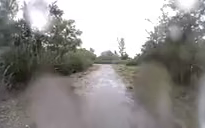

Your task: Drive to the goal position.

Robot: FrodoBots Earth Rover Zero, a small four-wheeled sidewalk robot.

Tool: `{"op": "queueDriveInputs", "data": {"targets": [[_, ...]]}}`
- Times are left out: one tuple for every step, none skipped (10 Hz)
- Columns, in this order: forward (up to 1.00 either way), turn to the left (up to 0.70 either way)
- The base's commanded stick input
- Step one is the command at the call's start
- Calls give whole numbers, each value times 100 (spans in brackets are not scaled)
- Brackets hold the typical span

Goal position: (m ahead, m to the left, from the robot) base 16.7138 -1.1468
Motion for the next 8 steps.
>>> {"op": "queueDriveInputs", "data": {"targets": [[85,0],[85,0],[85,0],[85,0],[85,0],[85,0],[85,0],[85,0]]}}
